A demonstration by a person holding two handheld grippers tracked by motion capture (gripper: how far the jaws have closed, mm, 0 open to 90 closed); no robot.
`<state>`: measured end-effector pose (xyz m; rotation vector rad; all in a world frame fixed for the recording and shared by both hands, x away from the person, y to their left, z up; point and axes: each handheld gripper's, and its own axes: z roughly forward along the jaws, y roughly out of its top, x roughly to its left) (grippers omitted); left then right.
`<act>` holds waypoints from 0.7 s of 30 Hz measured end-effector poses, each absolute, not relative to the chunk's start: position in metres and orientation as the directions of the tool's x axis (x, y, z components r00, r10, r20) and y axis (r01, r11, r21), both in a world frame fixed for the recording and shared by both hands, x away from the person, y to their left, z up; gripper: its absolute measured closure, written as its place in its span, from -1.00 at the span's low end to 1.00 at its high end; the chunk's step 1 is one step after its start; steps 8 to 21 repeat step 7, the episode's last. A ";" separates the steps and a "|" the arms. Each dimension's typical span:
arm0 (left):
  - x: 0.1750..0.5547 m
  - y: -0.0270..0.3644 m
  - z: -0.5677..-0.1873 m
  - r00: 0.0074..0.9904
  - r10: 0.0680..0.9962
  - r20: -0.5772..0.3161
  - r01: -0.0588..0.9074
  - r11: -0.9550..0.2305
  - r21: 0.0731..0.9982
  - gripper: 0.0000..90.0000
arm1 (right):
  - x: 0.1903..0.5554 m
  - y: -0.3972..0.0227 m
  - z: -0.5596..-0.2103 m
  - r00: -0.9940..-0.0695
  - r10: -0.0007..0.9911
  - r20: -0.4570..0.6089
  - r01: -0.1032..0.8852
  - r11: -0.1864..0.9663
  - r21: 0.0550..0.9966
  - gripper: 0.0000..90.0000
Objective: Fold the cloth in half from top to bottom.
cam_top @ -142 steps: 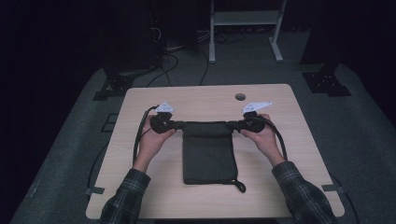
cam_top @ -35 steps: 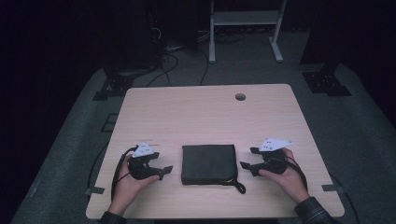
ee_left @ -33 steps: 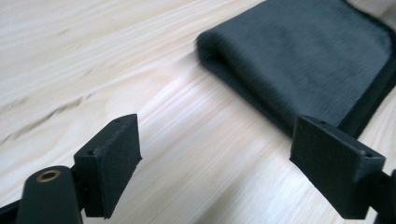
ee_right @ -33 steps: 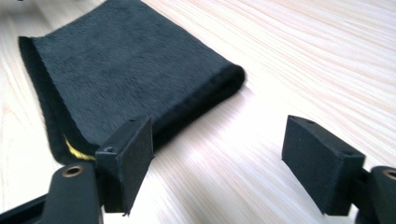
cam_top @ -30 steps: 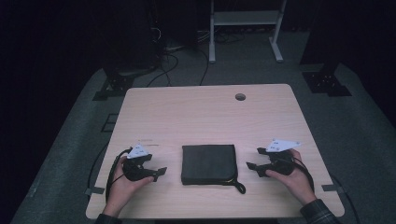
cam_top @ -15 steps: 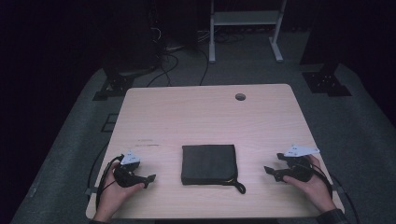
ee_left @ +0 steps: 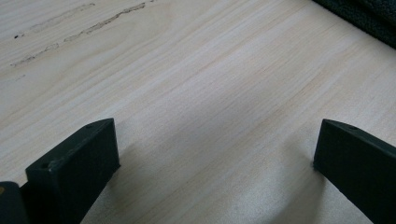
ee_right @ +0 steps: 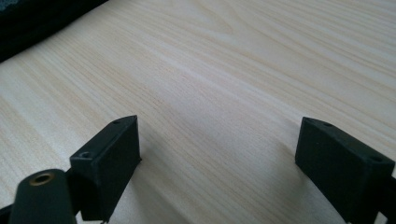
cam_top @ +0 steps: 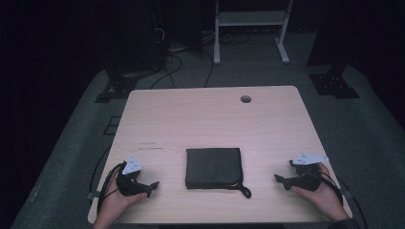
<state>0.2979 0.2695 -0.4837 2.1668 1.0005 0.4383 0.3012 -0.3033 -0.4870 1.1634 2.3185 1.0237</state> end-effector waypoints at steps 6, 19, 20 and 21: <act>0.298 0.269 -0.484 0.644 0.765 0.013 0.527 -0.457 0.716 -1.00 | 0.301 -0.303 -0.487 -0.606 0.795 0.008 0.544 0.407 0.733 -0.76; 0.298 0.269 -0.484 0.644 0.765 0.013 0.527 -0.457 0.716 -1.00 | 0.301 -0.303 -0.487 -0.605 0.796 0.009 0.546 0.406 0.732 -0.77; 0.298 0.269 -0.484 0.644 0.765 0.013 0.527 -0.457 0.716 -1.00 | 0.301 -0.303 -0.487 -0.605 0.796 0.009 0.546 0.406 0.732 -0.77; 0.298 0.269 -0.484 0.644 0.765 0.013 0.527 -0.457 0.716 -1.00 | 0.301 -0.303 -0.487 -0.605 0.796 0.009 0.546 0.406 0.732 -0.77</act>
